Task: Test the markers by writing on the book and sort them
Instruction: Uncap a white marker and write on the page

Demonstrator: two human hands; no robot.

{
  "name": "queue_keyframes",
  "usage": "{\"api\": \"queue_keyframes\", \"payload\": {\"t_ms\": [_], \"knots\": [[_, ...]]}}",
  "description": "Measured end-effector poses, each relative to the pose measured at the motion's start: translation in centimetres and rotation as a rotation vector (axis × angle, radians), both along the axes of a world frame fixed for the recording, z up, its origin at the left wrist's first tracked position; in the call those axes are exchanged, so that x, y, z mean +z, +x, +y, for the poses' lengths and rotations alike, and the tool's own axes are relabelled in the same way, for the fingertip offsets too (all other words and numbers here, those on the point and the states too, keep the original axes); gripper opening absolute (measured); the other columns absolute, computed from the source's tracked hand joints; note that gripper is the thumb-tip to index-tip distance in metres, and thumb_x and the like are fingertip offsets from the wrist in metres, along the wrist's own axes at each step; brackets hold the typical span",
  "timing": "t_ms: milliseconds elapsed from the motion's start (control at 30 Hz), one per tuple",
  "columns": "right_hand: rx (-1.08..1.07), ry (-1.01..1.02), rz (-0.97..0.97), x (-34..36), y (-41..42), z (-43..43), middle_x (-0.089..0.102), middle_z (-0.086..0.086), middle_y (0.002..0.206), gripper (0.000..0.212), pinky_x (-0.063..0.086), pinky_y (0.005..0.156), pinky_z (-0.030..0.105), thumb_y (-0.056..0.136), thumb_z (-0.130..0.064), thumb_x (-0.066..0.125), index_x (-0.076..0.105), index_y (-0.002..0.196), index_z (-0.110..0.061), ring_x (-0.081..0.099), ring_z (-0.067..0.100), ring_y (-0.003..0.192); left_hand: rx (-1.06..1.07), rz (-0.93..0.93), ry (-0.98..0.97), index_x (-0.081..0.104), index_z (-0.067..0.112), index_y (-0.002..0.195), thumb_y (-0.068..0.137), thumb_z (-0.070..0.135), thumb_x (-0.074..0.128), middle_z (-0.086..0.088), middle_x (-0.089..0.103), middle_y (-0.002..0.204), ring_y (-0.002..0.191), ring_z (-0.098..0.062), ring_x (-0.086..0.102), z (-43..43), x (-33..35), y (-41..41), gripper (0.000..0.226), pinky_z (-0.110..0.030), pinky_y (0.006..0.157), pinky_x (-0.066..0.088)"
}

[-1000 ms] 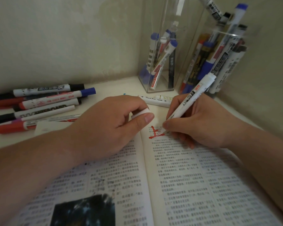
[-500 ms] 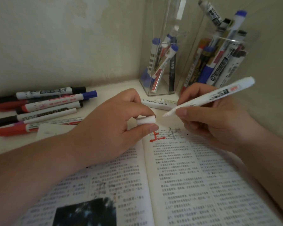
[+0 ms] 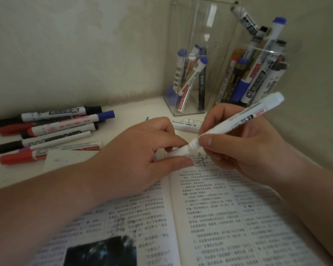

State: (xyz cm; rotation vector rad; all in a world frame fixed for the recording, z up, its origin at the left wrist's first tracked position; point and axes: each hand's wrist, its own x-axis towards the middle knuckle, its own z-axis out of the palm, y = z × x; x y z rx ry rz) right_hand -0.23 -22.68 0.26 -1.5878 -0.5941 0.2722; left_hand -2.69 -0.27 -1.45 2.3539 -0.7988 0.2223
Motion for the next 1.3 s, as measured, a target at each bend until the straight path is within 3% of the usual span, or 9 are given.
{"api": "queue_keyframes", "payload": {"t_ms": [167, 267, 367, 500, 600, 800, 1033, 1167, 1300], "knots": [[-0.039, -0.04, -0.153, 0.4, -1.0, 0.9, 0.065, -0.01, 0.058, 0.013, 0.044, 0.048, 0.007, 0.083, -0.01, 0.067, 0.066, 0.09, 0.0, 0.06, 0.0, 0.048, -0.024, -0.018, -0.022, 0.053, 0.046, 0.08, 0.092, 0.055, 0.06, 0.021, 0.049, 0.078, 0.074, 0.0, 0.052, -0.2, 0.1, 0.0, 0.016, -0.008, 0.064, 0.035], [-0.065, -0.049, -0.172, 0.2, -1.1, 1.1, 0.068, 0.003, 0.071, 0.03, 0.044, 0.049, 0.014, 0.096, -0.038, 0.065, 0.072, 0.098, -0.009, 0.057, 0.008, 0.055, -0.028, 0.025, 0.0, 0.067, 0.042, 0.088, 0.09, 0.057, 0.061, 0.02, 0.056, 0.075, 0.076, -0.004, 0.055, -0.3, 0.2, 0.2, 0.017, -0.011, 0.064, 0.036], [-0.103, -0.099, -0.265, 0.0, -1.1, 1.2, 0.066, 0.005, 0.074, 0.03, 0.045, 0.052, 0.015, 0.097, -0.038, 0.063, 0.067, 0.1, -0.009, 0.057, 0.008, 0.058, 0.023, 0.119, -0.037, 0.075, 0.042, 0.095, 0.077, 0.065, 0.065, 0.017, 0.064, 0.076, 0.074, -0.01, 0.058, -0.4, 0.2, 0.1, 0.03, -0.019, 0.063, 0.042], [-0.134, -0.346, -0.476, -0.5, -1.0, 1.7, 0.066, 0.01, 0.08, 0.036, 0.054, 0.061, 0.05, 0.092, -0.043, 0.061, 0.068, 0.094, -0.007, 0.064, 0.031, 0.071, 0.009, 0.088, -0.055, 0.077, 0.034, 0.085, 0.074, 0.064, 0.067, 0.014, 0.063, 0.07, 0.077, -0.008, 0.058, -0.4, -0.3, 0.4, 0.033, -0.018, 0.064, 0.042], [-0.123, -0.352, -0.458, -0.3, -0.9, 1.7, 0.069, 0.015, 0.085, 0.038, 0.054, 0.065, 0.057, 0.091, -0.044, 0.062, 0.07, 0.097, -0.007, 0.066, 0.038, 0.076, -0.029, 0.087, -0.073, 0.076, 0.031, 0.09, 0.077, 0.061, 0.067, 0.019, 0.064, 0.079, 0.09, -0.004, 0.056, -0.2, -0.6, 0.6, 0.034, -0.013, 0.076, 0.04], [-0.112, -0.346, -0.425, -0.2, -1.9, 1.8, 0.069, 0.002, 0.079, 0.011, 0.056, 0.06, 0.039, 0.092, -0.032, 0.07, 0.072, 0.092, -0.022, 0.065, 0.021, 0.068, -0.03, 0.046, -0.02, 0.073, 0.033, 0.094, 0.081, 0.065, 0.062, 0.017, 0.062, 0.085, 0.095, -0.006, 0.056, 0.0, -1.4, 0.6, 0.037, -0.024, 0.079, 0.045], [-0.166, -0.437, -0.305, -0.9, -1.5, 1.4, 0.064, -0.001, 0.074, 0.018, 0.051, 0.062, 0.039, 0.079, -0.041, 0.077, 0.071, 0.091, -0.029, 0.056, 0.009, 0.065, -0.057, -0.028, 0.006, 0.067, 0.032, 0.088, 0.088, 0.063, 0.056, 0.02, 0.054, 0.084, 0.089, -0.001, 0.051, 0.0, -1.6, 0.9, 0.033, -0.021, 0.077, 0.042], [-0.254, -0.138, -0.179, -0.3, -1.2, 1.7, 0.055, 0.006, 0.066, 0.016, 0.044, 0.062, 0.038, 0.079, -0.027, 0.086, 0.072, 0.088, -0.027, 0.05, 0.018, 0.063, 0.013, -0.024, 0.026, 0.061, 0.04, 0.084, 0.085, 0.073, 0.051, 0.023, 0.053, 0.089, 0.092, 0.002, 0.049, 0.0, -1.4, 1.1, 0.035, -0.012, 0.077, 0.036], [-0.284, 0.097, -0.12, 1.4, -1.1, 1.8, 0.053, 0.0, 0.061, 0.01, 0.039, 0.051, 0.016, 0.082, -0.012, 0.077, 0.071, 0.076, -0.018, 0.045, 0.007, 0.052, 0.092, 0.072, -0.012, 0.062, 0.051, 0.098, 0.081, 0.079, 0.046, 0.029, 0.054, 0.105, 0.098, 0.002, 0.05, 0.0, -0.3, 0.7, 0.036, -0.013, 0.077, 0.041]]}}
